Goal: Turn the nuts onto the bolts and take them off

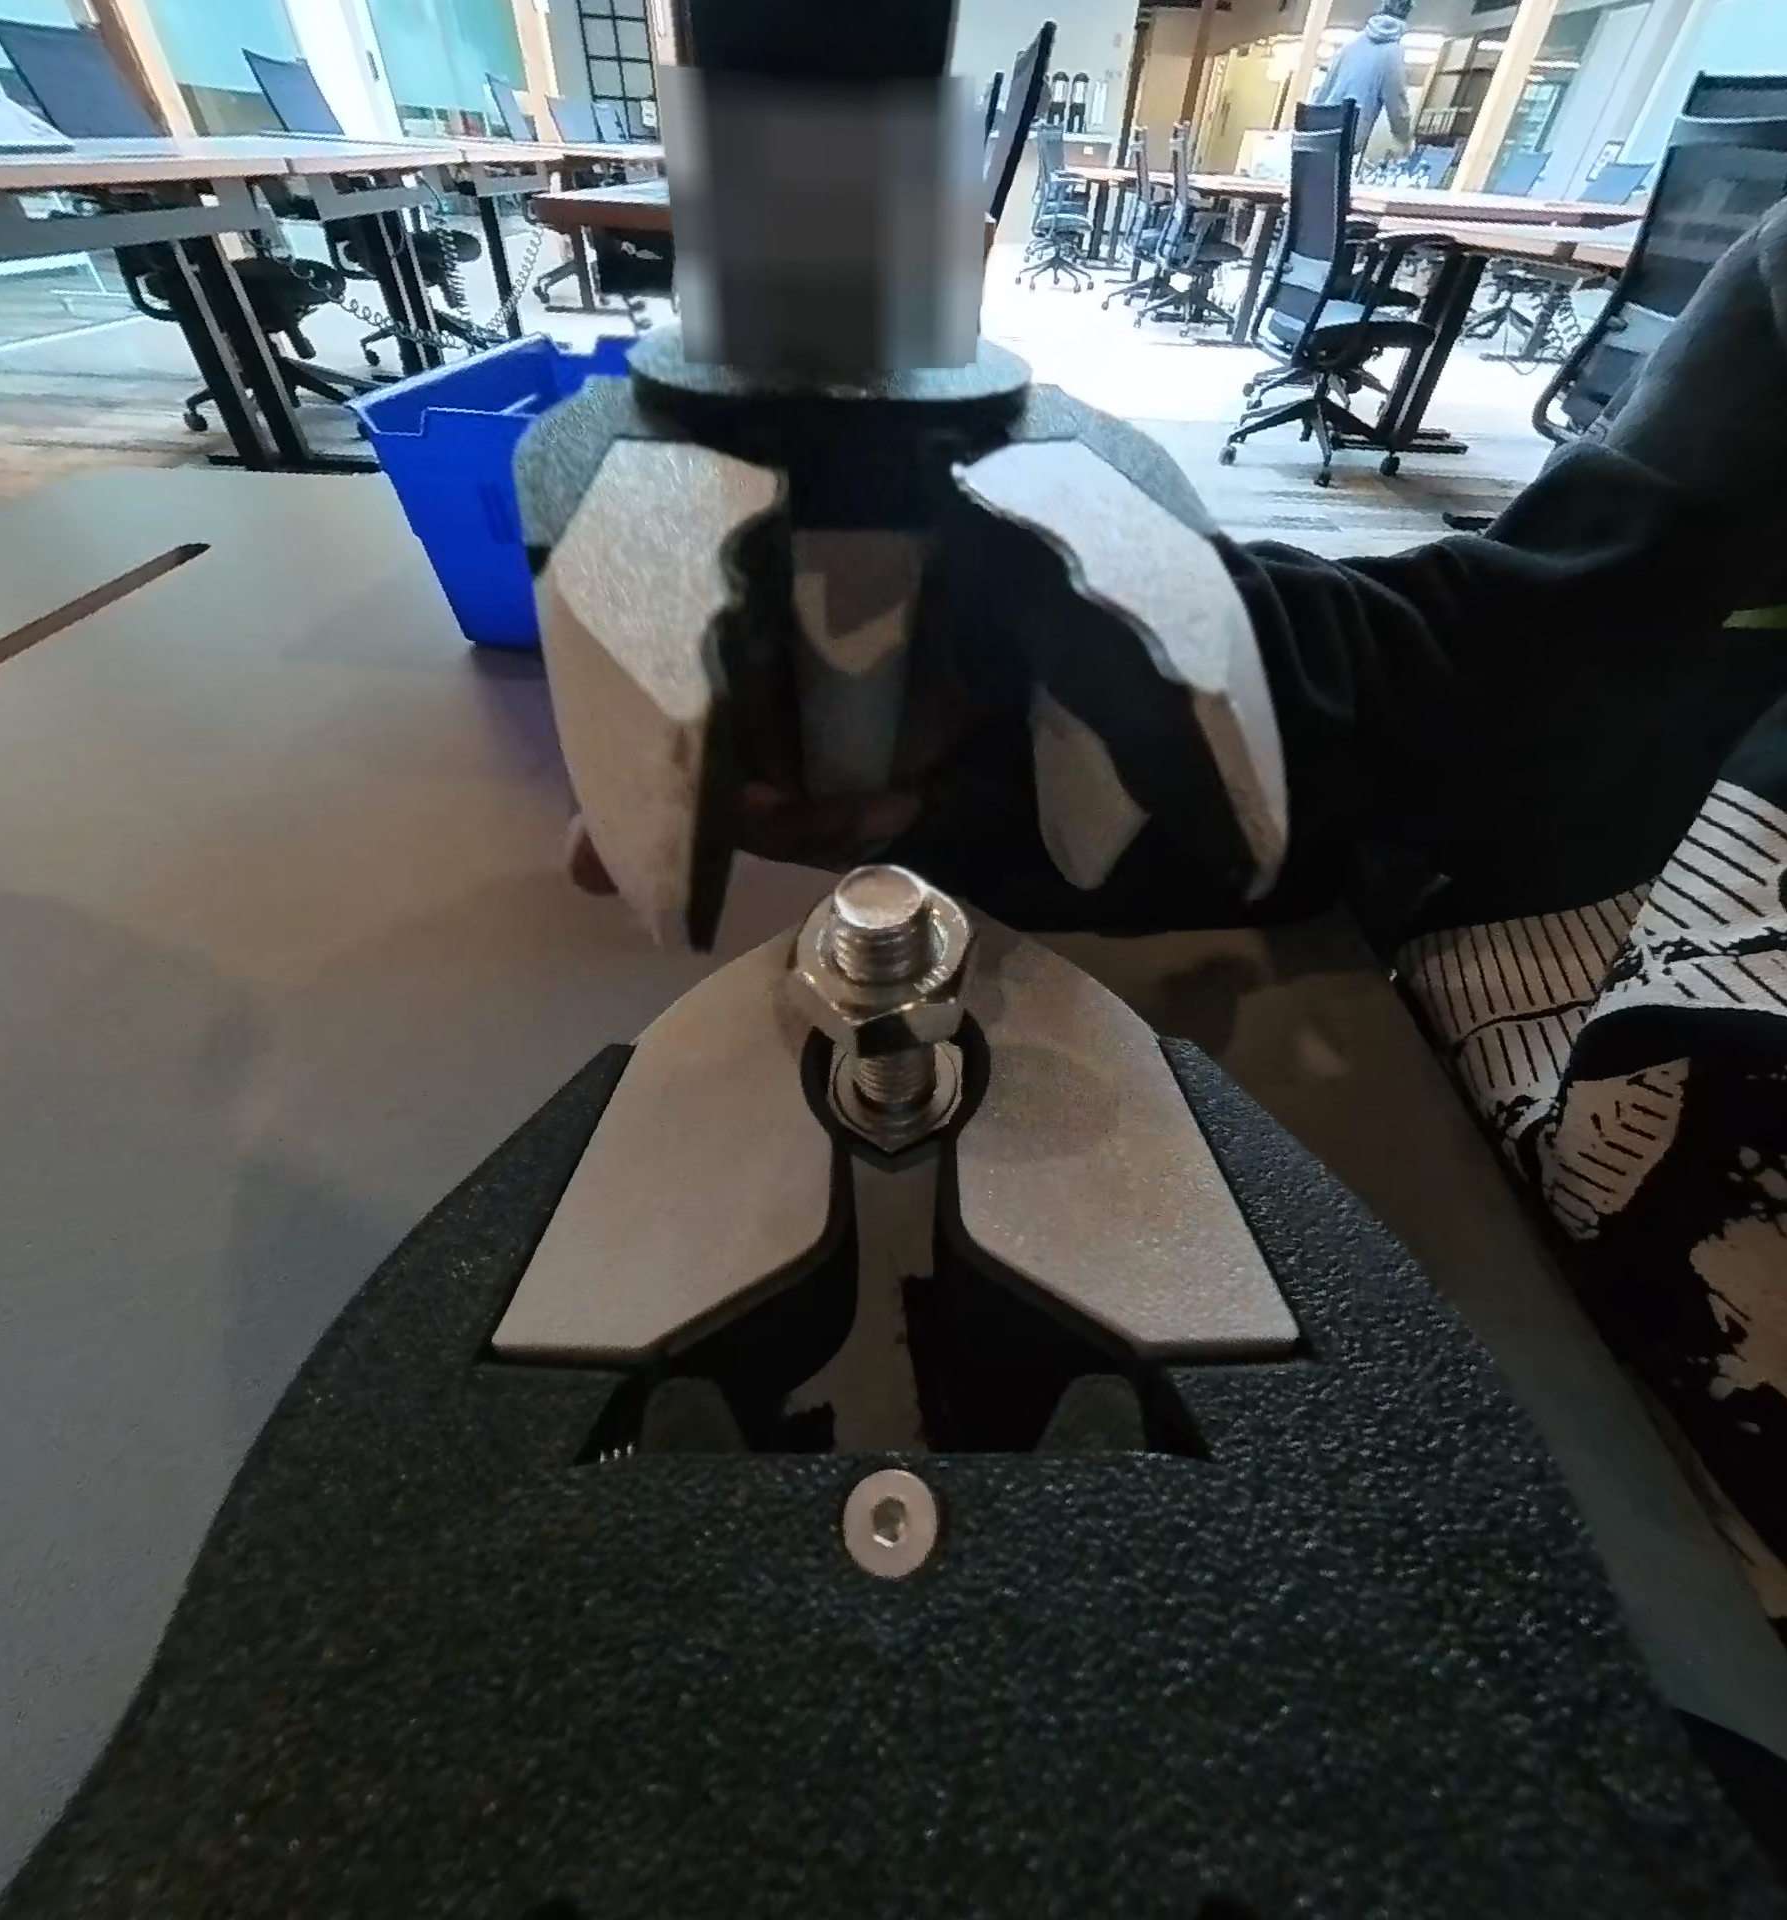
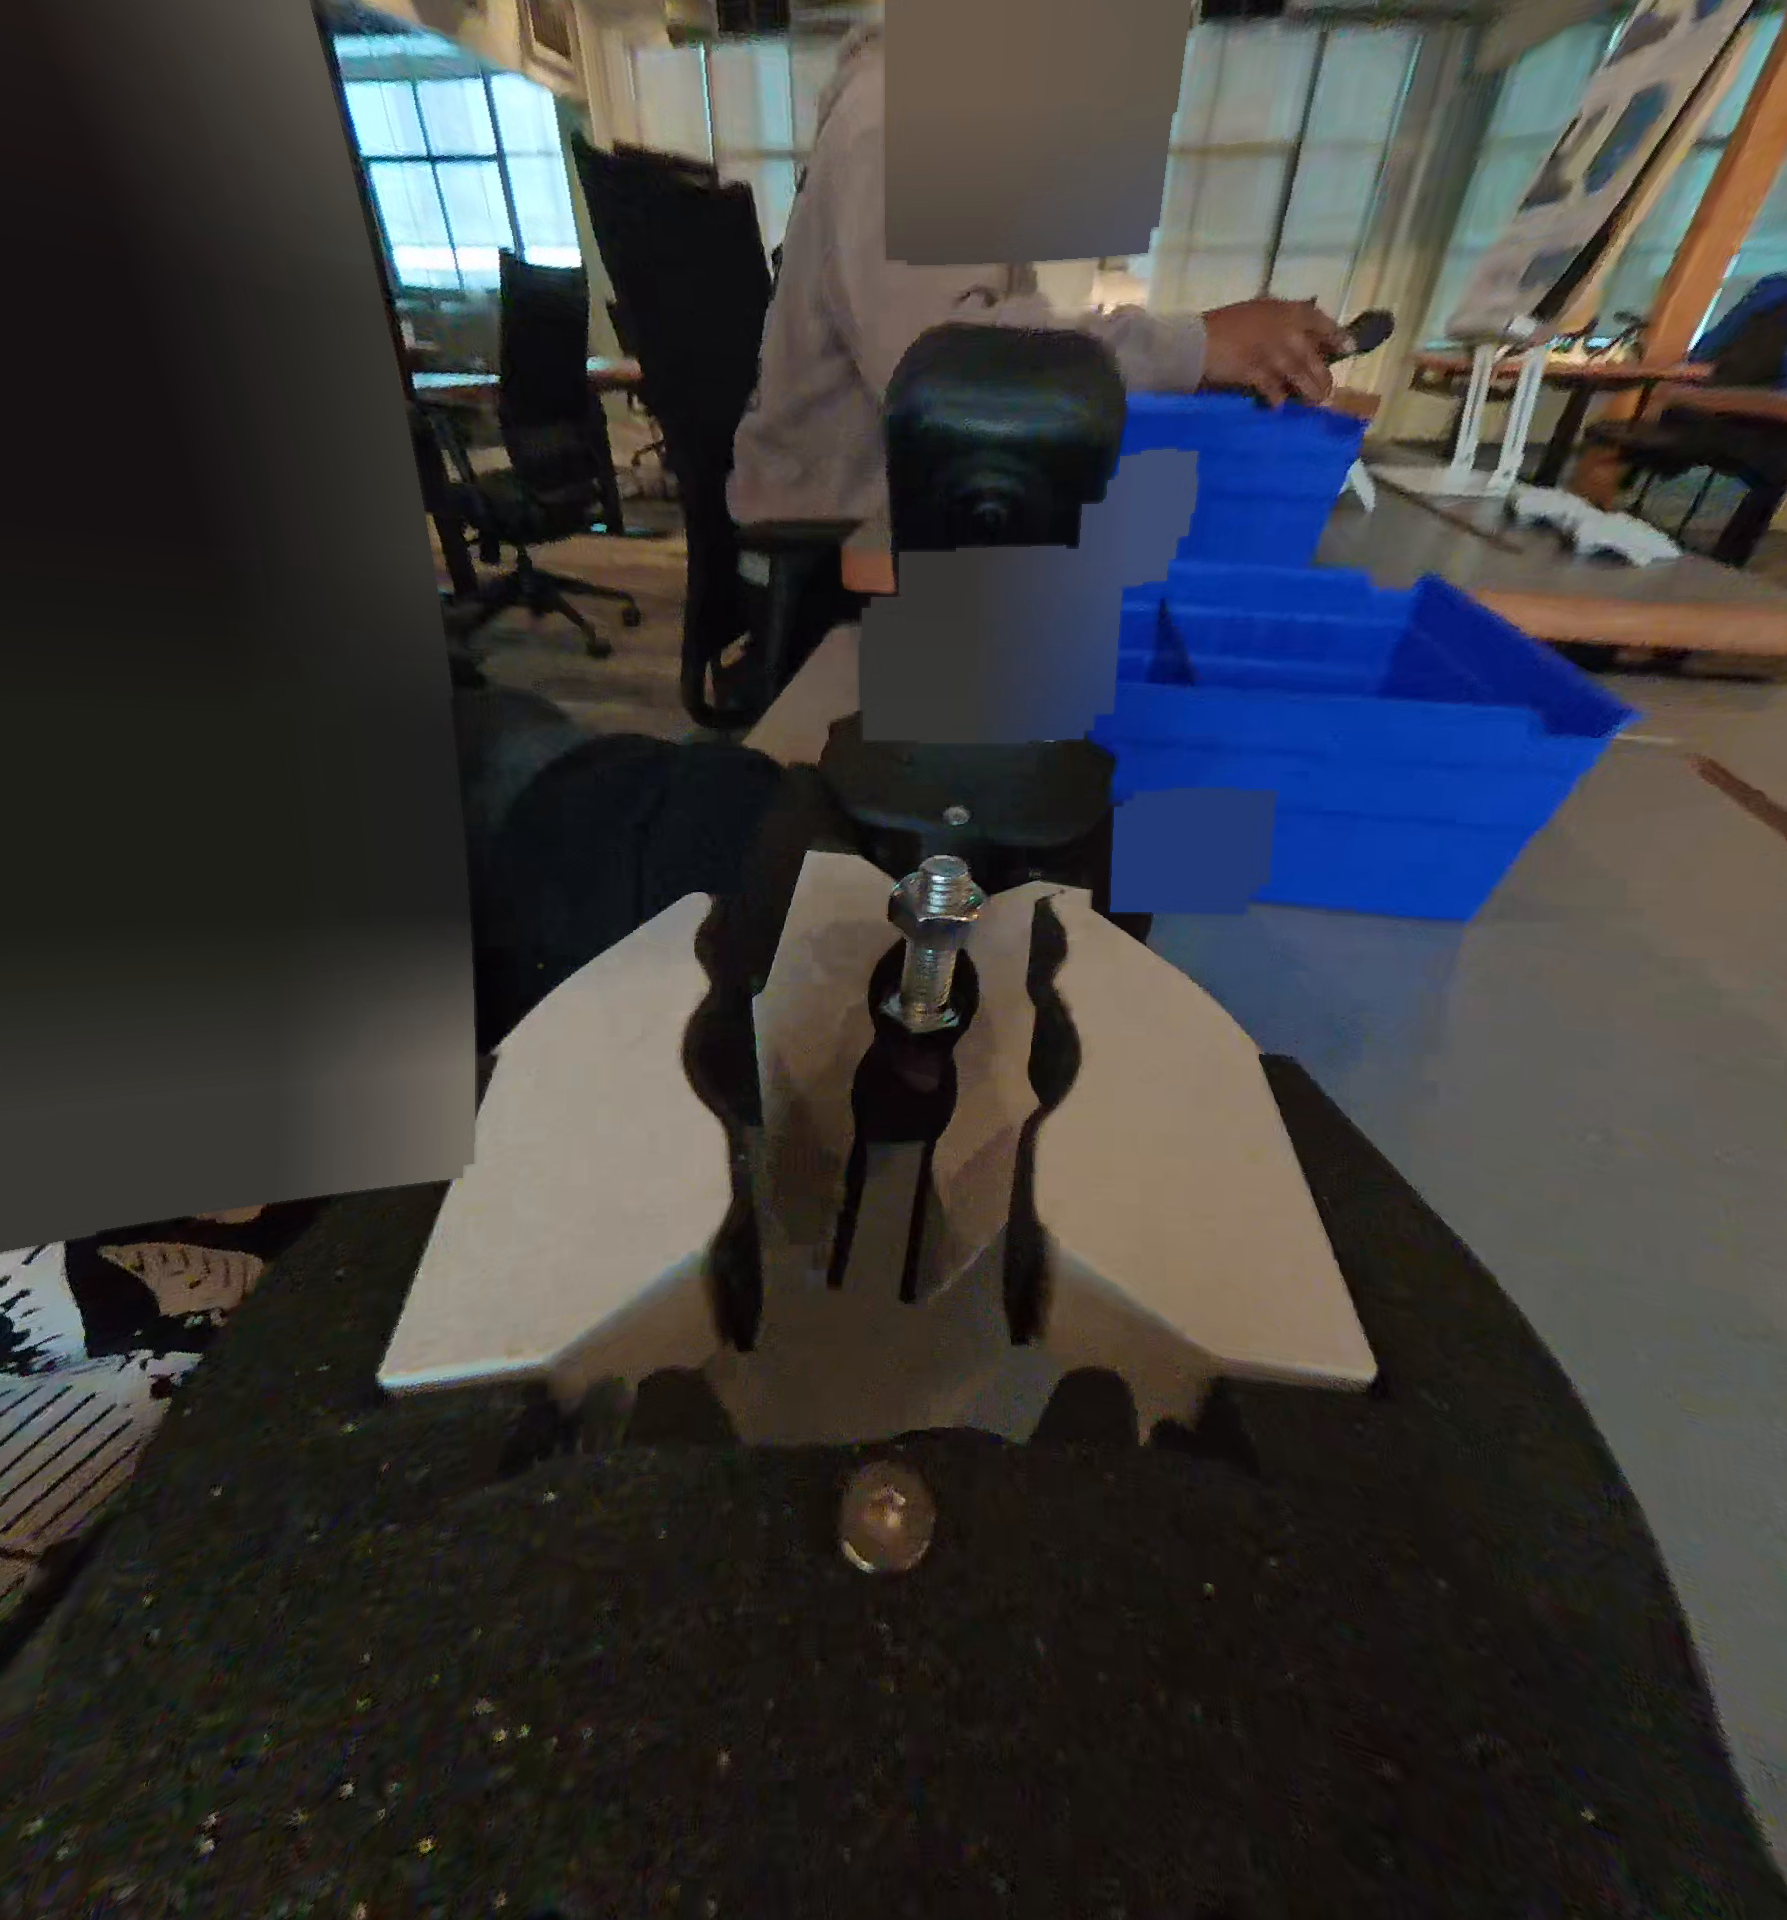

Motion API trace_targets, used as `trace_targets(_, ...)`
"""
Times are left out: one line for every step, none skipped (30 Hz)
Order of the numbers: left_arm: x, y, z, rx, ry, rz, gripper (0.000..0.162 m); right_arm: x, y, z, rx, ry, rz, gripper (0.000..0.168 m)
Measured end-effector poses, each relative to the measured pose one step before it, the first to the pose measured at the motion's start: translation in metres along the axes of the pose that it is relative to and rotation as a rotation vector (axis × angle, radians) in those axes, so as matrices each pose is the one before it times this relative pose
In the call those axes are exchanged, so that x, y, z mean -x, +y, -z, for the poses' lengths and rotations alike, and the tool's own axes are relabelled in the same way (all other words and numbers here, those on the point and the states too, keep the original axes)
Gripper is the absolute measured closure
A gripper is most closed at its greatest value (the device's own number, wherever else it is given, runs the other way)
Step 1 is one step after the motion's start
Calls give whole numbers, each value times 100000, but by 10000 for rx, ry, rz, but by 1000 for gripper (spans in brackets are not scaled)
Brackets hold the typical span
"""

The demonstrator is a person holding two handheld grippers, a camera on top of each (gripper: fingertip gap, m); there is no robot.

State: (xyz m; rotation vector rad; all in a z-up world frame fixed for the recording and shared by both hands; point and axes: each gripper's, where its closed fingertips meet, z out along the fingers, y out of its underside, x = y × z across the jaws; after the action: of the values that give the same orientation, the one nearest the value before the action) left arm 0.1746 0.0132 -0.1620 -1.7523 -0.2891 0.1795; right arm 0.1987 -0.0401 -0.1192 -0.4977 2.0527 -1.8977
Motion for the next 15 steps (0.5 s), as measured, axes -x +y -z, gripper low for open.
trace_targets(42, -27, 21, -25, -13, 25, 151, 146, 214, -207, 139, -76, 35, 114)
trace_targets(39, -41, 41, -33, -16, 16, 152, 231, 155, -41, 139, -122, 45, 119)
trace_targets(-95, -4, 10, -8, 35, -55, 152, 122, -1, 166, 67, -62, -45, 124)
trace_targets(-96, 12, -17, 16, -7, -101, 155, 12, -98, 417, -14, -53, -59, 135)
trace_targets(74, 28, -13, 18, -58, 21, 151, 596, -454, 521, -344, -458, 90, 145)
trace_targets(69, -3, 1, 2, 29, 98, 151, 253, -920, 334, -690, -120, 8, 156)
trace_targets(37, -8, -9, -1, 31, 78, 151, -365, -485, 134, -336, 270, -3, 166)
trace_targets(4, 3, -13, 6, 12, 8, 151, -500, 146, -77, 95, 315, 23, 149)
trace_targets(-53, 33, -10, 18, 9, -38, 153, -447, 480, -254, 313, 288, -6, 132)
trace_targets(-24, 25, -28, 24, -7, -30, 154, -233, 561, -353, 343, 135, -39, 129)
trace_targets(5, 13, -4, 12, -2, 6, 154, 131, 417, -355, 244, -91, -32, 126)
trace_targets(22, -14, 11, -13, -2, 24, 151, 250, 199, -284, 114, -138, 9, 123)
trace_targets(35, -46, 28, -35, -10, 21, 151, 217, 51, -148, 44, -101, 66, 120)
trace_targets(-66, -43, 29, -35, 34, -21, 152, 204, -4, 59, 51, -98, 28, 118)
trace_targets(-115, 21, -13, 23, 12, -109, 152, -22, -35, 296, 45, -7, -85, 126)
